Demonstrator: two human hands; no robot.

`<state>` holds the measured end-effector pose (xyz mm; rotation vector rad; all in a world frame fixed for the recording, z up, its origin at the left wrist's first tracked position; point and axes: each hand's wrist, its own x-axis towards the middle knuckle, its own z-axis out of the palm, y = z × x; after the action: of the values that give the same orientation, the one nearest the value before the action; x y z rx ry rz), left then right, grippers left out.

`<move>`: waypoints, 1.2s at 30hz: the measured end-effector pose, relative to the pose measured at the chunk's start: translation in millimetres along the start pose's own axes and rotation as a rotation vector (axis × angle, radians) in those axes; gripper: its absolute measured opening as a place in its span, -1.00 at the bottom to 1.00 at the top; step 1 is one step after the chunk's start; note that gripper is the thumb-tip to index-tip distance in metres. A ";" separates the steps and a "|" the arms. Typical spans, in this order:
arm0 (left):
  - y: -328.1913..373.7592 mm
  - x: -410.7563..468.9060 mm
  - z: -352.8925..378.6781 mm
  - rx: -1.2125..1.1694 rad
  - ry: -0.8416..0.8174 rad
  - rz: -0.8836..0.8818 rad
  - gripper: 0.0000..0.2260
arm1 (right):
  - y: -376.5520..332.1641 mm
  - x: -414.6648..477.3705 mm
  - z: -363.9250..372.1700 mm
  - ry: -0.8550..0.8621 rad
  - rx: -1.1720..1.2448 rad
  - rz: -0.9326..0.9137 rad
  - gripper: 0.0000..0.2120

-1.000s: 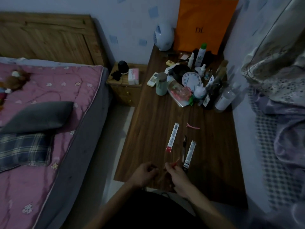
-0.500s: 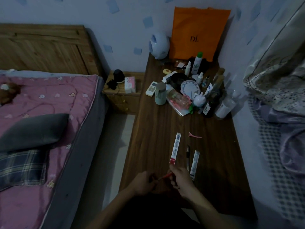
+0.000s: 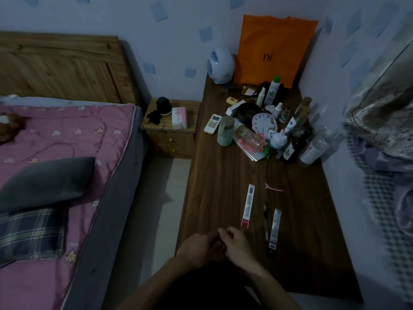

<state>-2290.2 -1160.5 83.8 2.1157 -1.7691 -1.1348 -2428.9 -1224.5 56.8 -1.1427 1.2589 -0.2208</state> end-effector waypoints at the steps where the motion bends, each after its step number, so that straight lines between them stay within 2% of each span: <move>1: -1.3 0.3 -1.8 0.001 0.003 0.007 -0.69 | -0.3 1.3 2.3 0.015 0.002 -0.017 -0.72; 6: -11.6 4.8 -10.1 0.033 0.001 0.042 -0.70 | 1.6 8.3 11.2 0.026 -0.004 -0.019 -0.72; 12: -25.4 4.5 -17.7 -0.082 -0.127 0.131 -0.73 | 5.7 5.3 20.1 0.031 -0.012 0.032 -0.65; 18: -28.3 8.1 -28.8 -0.191 -0.236 0.163 -0.75 | -3.0 -3.9 22.3 0.065 -0.002 0.023 -0.68; 23: -19.4 11.8 -40.3 -0.310 -0.395 0.120 -0.74 | -14.1 -17.2 18.2 0.045 -0.001 0.002 -0.73; 25: -30.1 11.1 -46.0 -0.364 -0.432 0.038 -0.71 | -16.4 -22.3 0.5 0.128 0.023 -0.002 -0.80; 28: -62.1 -0.8 -47.4 -0.364 -0.309 -0.056 -0.64 | -14.2 -25.1 -44.9 0.311 0.069 0.002 -0.82; 30: -74.2 -6.1 -39.2 -0.319 -0.232 -0.058 -0.66 | -13.3 -20.9 -57.9 0.269 -0.067 0.022 -0.82; 33: -65.8 -4.5 -23.6 -0.346 -0.251 -0.095 -0.65 | -3.0 -3.5 -46.1 0.114 -0.341 0.042 -0.90; 36: -57.3 3.9 -16.2 -0.259 -0.225 -0.134 -0.61 | 19.3 13.1 -35.4 0.119 -0.397 0.051 -0.95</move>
<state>-2235.5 -1152.9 61.3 2.0424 -1.4807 -1.5974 -2461.7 -1243.9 38.1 -1.4495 1.4779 0.0023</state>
